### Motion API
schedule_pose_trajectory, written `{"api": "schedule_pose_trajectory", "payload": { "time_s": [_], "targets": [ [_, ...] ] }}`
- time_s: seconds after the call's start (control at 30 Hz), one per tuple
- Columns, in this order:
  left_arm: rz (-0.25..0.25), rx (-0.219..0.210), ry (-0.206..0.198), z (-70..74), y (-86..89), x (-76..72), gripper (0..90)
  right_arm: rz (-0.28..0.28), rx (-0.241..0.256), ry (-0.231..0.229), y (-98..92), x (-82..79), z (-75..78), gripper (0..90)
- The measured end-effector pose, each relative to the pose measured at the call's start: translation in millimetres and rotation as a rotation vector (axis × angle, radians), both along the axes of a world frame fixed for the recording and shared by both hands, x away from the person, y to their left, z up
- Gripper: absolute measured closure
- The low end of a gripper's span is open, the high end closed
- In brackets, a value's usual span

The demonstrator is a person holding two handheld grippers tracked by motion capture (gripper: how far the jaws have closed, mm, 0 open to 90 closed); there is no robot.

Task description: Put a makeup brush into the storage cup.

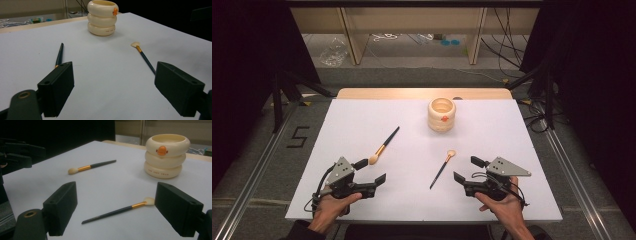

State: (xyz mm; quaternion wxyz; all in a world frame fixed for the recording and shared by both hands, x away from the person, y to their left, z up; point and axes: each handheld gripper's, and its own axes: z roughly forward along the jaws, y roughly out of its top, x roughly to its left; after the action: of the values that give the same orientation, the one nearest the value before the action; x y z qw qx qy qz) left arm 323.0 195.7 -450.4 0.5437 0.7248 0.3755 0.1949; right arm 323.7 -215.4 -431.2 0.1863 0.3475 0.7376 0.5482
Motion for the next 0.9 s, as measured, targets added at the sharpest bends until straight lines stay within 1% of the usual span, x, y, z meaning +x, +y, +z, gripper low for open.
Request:
{"api": "schedule_pose_trajectory", "payload": {
  "time_s": [0.07,0.1,0.27,0.3,0.37,0.4,0.47,0.5,0.53,0.63,0.67,0.7,0.73,0.77,0.8,0.83,0.87,0.9],
  "targets": [
    [-0.002,0.007,0.002,0.0,0.5,0.4,15.8,0.009,0.008,0.006,-0.3,0.6,-0.5,19.3],
    [0.004,0.004,0.016,-0.4,0.3,0.6,15.8,0.009,0.012,0.002,-0.5,1.1,-0.8,19.3],
    [-0.003,0.011,0.026,-0.4,0.5,0.9,15.9,0.005,0.004,0.013,-2.1,2.2,-0.9,19.3],
    [-0.004,0.011,0.027,-0.4,0.6,1.0,15.9,0.003,0.006,0.007,-1.7,3.2,-1.7,19.3],
    [-0.006,0.013,0.030,-0.7,0.6,0.8,15.9,0.001,0.004,0.012,-1.7,3.3,-1.9,19.3],
    [0.000,-0.006,0.039,-1.6,-0.2,0.9,15.9,0.001,0.002,0.010,-1.7,3.3,-1.8,19.3],
    [-0.006,0.004,0.032,-1.1,0.9,1.2,15.9,0.008,0.003,0.007,-1.6,2.9,-1.5,19.3],
    [0.003,-0.001,0.042,-0.8,0.7,0.4,15.9,0.005,-0.003,0.009,-1.7,2.3,-1.0,19.2],
    [0.000,0.001,0.042,-0.5,1.1,0.6,15.9,0.002,-0.005,0.012,-1.4,1.8,-0.7,19.3],
    [0.000,-0.007,0.041,1.5,1.8,2.2,15.9,0.004,-0.011,0.007,-0.7,1.3,-0.9,19.2],
    [-0.003,-0.001,0.035,2.2,2.0,3.5,15.9,0.006,-0.009,0.007,0.0,1.6,-1.3,19.2],
    [0.002,-0.004,0.044,2.5,1.8,4.2,15.9,0.006,-0.009,0.007,0.0,1.6,-1.3,19.2],
    [-0.004,0.001,0.042,2.9,2.0,5.9,16.0,0.002,-0.010,0.013,-0.1,1.4,-1.1,19.2],
    [-0.009,0.003,0.045,3.3,1.6,7.1,16.0,0.009,-0.003,0.002,0.3,2.7,-2.1,19.2],
    [-0.006,0.008,0.049,3.5,0.9,7.8,16.1,0.008,-0.006,0.007,0.3,3.1,-2.2,19.2],
    [0.002,0.004,0.065,3.2,-0.7,9.0,16.0,0.006,-0.010,0.021,-0.4,3.2,-2.2,19.2],
    [0.002,0.004,0.065,3.2,-0.7,9.0,16.0,0.006,-0.010,0.021,-0.4,3.2,-2.2,19.2],
    [0.001,0.006,0.067,3.1,-1.0,9.8,16.0,0.001,0.006,0.011,0.5,3.9,-3.5,19.2]
  ]
}}
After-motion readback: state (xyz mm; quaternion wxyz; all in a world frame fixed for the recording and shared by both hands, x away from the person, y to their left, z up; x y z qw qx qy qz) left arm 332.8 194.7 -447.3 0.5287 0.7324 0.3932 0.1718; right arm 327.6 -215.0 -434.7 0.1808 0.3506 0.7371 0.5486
